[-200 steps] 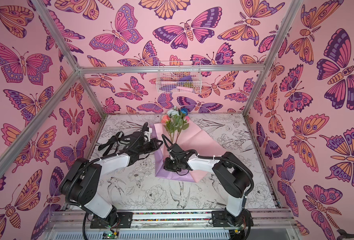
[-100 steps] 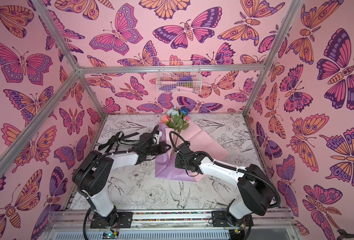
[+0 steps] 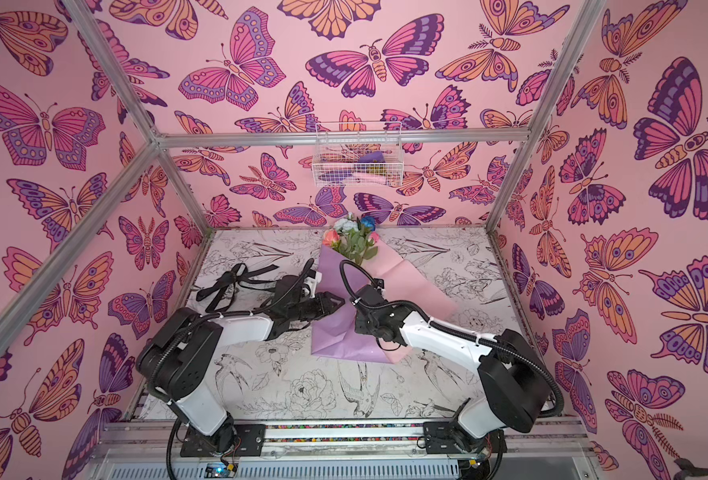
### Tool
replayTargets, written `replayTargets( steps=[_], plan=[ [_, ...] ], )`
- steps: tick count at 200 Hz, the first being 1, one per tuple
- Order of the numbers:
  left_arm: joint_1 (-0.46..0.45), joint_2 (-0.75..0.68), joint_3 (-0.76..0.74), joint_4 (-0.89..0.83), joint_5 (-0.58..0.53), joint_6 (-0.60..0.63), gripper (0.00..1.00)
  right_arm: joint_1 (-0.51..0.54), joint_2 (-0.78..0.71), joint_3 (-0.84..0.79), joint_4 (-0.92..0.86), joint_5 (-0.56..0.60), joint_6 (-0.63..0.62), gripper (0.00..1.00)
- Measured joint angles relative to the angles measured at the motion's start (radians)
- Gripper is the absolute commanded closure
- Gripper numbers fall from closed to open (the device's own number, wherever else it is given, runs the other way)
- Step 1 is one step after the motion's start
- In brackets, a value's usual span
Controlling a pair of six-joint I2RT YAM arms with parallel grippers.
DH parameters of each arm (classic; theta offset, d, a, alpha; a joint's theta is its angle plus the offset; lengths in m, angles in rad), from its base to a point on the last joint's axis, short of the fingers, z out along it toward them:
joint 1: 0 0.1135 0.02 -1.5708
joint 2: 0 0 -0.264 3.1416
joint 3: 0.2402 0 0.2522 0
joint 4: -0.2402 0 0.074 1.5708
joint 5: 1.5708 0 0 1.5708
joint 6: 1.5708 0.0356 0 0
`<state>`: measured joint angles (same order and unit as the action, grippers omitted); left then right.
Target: Tie the bouquet of fake flowers
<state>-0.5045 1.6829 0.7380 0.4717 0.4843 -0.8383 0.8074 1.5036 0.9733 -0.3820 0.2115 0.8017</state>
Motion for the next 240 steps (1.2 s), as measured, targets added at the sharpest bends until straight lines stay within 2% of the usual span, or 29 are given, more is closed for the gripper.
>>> replayTargets(
  steps=[34, 66, 84, 132, 160, 193, 240],
  plan=[
    [-0.009, -0.100, -0.142, 0.011, -0.040, -0.066, 0.67, 0.004, 0.000, 0.002, 0.000, -0.015, -0.019, 0.63],
    [-0.040, -0.123, -0.238, 0.014, -0.046, -0.111, 0.74, 0.032, 0.019, 0.028, 0.013, -0.046, -0.037, 0.67],
    [-0.045, -0.113, -0.271, 0.022, -0.039, -0.135, 0.74, 0.055, 0.072, 0.063, 0.047, -0.093, -0.044, 0.72],
    [-0.046, -0.103, -0.298, 0.065, -0.044, -0.181, 0.72, 0.078, 0.250, 0.098, 0.146, -0.239, -0.029, 0.76],
    [-0.040, -0.103, -0.272, 0.047, -0.087, -0.190, 0.72, 0.078, 0.291, 0.097, 0.167, -0.285, -0.013, 0.77],
    [-0.014, -0.077, -0.149, 0.006, -0.135, -0.149, 0.73, 0.078, 0.302, 0.097, 0.181, -0.303, -0.013, 0.78],
    [0.093, 0.128, 0.002, 0.007, -0.144, -0.112, 0.78, 0.078, 0.334, 0.097, 0.188, -0.311, 0.003, 0.78]
  ],
)
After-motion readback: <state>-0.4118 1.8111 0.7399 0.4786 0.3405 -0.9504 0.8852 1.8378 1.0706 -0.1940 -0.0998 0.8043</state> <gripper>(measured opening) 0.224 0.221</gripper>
